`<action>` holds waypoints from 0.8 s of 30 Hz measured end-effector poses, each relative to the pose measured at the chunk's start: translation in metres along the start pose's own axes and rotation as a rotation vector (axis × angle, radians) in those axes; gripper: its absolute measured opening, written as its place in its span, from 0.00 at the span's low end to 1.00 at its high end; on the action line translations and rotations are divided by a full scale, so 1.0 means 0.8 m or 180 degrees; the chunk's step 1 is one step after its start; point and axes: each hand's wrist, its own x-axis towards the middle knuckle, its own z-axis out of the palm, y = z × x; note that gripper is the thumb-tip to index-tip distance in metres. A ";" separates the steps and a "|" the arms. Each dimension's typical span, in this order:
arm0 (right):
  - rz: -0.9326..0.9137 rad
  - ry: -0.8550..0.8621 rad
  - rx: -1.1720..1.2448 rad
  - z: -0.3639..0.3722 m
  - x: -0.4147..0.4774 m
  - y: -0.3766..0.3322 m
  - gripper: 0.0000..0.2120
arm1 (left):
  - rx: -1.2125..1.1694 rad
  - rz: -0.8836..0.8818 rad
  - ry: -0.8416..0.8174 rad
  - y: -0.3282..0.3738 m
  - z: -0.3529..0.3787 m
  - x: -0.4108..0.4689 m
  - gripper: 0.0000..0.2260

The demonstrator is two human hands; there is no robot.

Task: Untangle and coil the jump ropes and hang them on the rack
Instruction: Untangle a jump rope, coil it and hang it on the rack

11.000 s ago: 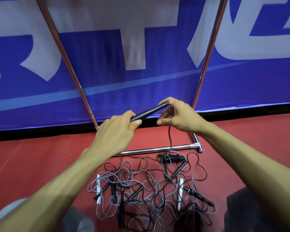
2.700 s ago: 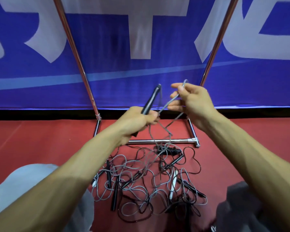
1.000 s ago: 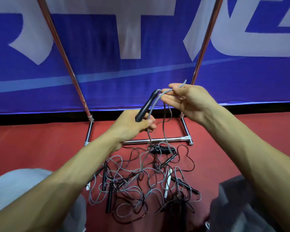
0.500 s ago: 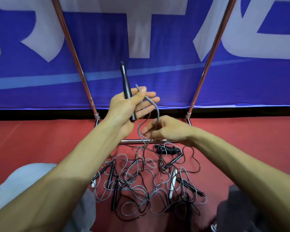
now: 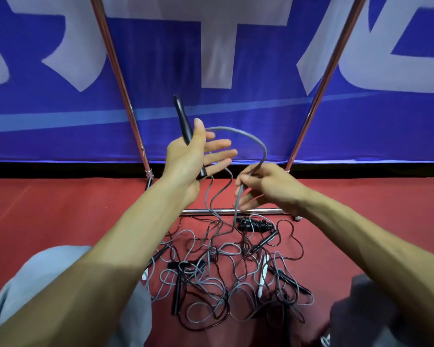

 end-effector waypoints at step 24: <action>0.0057 0.0497 0.1618 -0.046 -0.001 -0.024 0.08 | 0.1051 0.0331 -0.0281 -0.042 0.027 -0.003 0.03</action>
